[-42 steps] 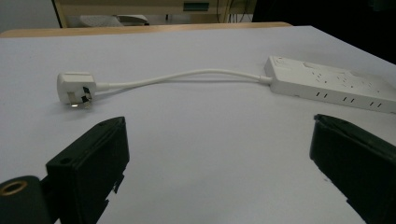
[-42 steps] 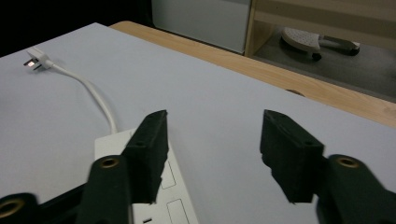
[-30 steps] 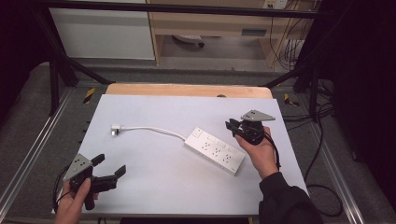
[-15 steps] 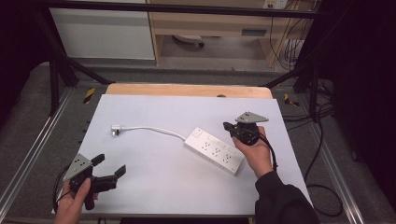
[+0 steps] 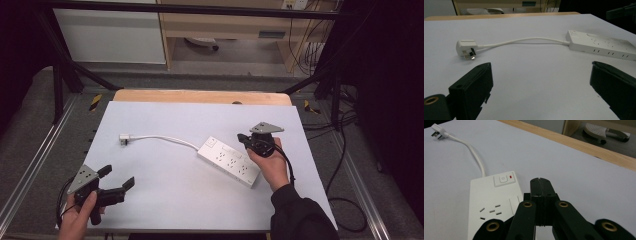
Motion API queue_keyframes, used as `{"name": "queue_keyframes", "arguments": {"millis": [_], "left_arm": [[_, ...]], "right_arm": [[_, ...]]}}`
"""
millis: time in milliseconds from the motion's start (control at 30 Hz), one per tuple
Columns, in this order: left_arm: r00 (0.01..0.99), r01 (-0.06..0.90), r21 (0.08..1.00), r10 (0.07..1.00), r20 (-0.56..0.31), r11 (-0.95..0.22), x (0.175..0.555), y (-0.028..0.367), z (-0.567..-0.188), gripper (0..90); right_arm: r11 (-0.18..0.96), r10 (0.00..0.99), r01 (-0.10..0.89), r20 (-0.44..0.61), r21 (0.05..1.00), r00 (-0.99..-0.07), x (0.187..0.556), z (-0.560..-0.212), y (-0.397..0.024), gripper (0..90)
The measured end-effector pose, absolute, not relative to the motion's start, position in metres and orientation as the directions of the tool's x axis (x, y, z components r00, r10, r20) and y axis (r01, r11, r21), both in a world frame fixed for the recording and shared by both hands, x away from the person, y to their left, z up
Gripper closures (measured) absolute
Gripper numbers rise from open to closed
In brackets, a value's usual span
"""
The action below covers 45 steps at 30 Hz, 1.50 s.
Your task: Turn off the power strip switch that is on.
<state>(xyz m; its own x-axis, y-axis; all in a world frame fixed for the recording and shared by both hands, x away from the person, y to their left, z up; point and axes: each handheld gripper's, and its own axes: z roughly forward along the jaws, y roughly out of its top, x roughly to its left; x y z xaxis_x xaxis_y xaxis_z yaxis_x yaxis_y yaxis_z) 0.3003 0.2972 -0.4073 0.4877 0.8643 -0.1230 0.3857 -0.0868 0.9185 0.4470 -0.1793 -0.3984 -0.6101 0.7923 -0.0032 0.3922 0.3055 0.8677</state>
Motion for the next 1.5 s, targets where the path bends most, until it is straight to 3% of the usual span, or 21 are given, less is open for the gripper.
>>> {"name": "queue_keyframes", "arguments": {"millis": [1500], "left_arm": [[0.489,0.387,0.918,0.864,-0.121,-0.091,0.300,0.297,-0.407,4.7]], "right_arm": [[0.307,0.799,0.462,0.038,0.832,-0.600,0.437,-0.433,-0.184,90.0]]}}
